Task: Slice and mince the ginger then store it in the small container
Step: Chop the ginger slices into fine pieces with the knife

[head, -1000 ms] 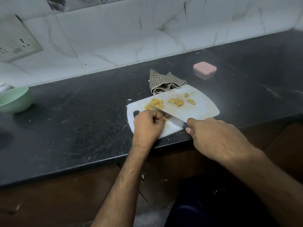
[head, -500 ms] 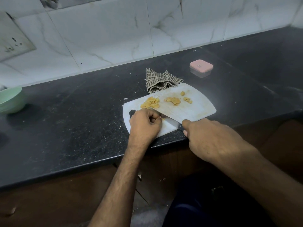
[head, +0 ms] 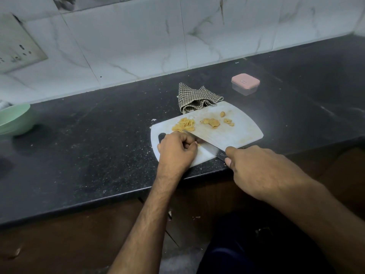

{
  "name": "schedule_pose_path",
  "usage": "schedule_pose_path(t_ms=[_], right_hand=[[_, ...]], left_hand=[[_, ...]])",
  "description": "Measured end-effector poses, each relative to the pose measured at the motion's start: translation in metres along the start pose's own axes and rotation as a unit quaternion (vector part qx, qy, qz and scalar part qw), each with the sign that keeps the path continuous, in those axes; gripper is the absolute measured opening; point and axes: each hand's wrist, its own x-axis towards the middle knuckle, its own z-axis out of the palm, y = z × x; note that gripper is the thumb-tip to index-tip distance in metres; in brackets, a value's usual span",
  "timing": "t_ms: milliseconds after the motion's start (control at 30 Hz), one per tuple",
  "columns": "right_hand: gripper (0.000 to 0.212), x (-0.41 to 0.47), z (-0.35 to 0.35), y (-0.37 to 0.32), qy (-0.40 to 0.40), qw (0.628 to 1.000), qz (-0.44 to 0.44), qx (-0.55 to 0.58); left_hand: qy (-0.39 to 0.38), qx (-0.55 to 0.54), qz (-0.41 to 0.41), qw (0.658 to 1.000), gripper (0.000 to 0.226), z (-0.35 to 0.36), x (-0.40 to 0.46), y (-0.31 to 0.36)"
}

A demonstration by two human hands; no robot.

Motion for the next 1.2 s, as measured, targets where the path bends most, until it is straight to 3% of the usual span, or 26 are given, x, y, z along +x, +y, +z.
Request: schedule_pose_path(t_ms=[633,1200], right_hand=[[0.011,0.018,0.002,0.000,-0.013,1.000,-0.006,0.020],[0.026,0.038,0.007,0.040,0.164,0.986,-0.012,-0.024]], left_hand=[[-0.005,-0.003,-0.011,1.000,0.029,0.001,-0.001,0.000],[0.023,-0.013,0.000,1.000,0.011,-0.004,-0.008,0.007]])
